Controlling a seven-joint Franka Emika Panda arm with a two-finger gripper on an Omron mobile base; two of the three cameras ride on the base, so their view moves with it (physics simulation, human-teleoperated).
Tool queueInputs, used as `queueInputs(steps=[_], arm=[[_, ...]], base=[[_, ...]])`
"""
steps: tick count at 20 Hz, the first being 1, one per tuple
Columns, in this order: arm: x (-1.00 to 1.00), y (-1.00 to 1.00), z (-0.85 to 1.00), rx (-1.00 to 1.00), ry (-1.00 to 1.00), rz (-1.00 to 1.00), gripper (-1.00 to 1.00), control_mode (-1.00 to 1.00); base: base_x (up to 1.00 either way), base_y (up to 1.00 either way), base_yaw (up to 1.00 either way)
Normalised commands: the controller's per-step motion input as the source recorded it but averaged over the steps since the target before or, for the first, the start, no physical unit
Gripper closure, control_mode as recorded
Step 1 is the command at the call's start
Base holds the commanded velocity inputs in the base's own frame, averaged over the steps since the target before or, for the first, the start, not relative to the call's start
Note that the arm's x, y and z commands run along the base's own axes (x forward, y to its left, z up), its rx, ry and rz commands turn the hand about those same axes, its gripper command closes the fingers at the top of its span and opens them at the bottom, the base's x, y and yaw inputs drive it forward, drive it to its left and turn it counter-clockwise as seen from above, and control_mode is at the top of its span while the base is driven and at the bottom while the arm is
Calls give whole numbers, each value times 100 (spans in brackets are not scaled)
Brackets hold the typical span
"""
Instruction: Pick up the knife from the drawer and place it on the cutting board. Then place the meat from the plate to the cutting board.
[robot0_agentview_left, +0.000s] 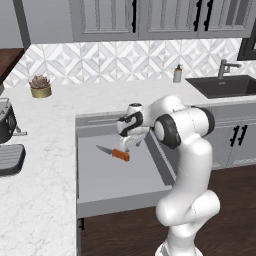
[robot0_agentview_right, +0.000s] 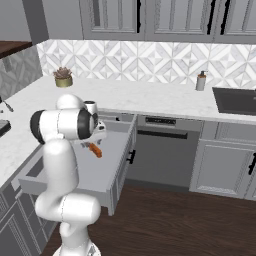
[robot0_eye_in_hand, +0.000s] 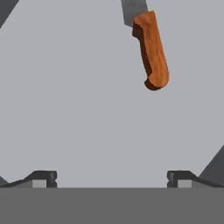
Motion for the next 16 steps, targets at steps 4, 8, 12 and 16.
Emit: queueInputs(steps=[4,8,12,16], arm=[[12,5,-44,0,-9,4,-100,-100],[14,0,-32,-1,0,0,-100,-100],[34,0,-36,-2,0,0,-100,-100],[36,1,-8,0,0,0,-100,-100]], base=[[0,0,0],[0,0,0],[0,0,0],[0,0,0]])
